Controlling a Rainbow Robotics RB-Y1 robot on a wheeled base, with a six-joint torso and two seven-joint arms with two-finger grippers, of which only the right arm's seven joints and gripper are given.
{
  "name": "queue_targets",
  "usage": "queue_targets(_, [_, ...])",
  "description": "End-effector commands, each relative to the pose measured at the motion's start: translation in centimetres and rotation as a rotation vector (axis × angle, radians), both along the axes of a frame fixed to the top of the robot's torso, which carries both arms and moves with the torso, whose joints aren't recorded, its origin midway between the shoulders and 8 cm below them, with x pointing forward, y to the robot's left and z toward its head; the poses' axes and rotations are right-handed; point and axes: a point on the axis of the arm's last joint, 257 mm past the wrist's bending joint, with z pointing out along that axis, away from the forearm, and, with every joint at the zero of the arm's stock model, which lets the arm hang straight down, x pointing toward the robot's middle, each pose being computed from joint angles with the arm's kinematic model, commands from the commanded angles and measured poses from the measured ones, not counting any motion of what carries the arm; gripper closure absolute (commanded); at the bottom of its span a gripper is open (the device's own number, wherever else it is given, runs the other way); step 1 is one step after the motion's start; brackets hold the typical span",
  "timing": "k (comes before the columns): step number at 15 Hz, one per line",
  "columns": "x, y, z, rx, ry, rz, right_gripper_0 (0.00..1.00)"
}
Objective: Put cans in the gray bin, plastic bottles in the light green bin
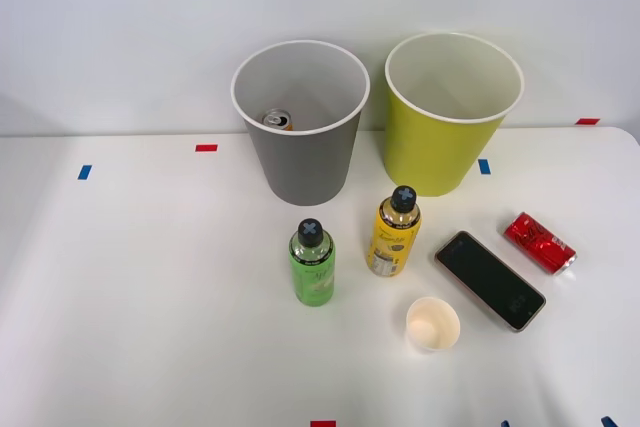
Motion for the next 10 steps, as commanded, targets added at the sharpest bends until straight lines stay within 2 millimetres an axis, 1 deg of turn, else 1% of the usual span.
queue_targets(1, [0.0, 0.0, 0.0, 0.0, 0.0, 0.0, 0.0])
queue_targets(10, [0.0, 0.0, 0.0, 0.0, 0.0, 0.0, 0.0])
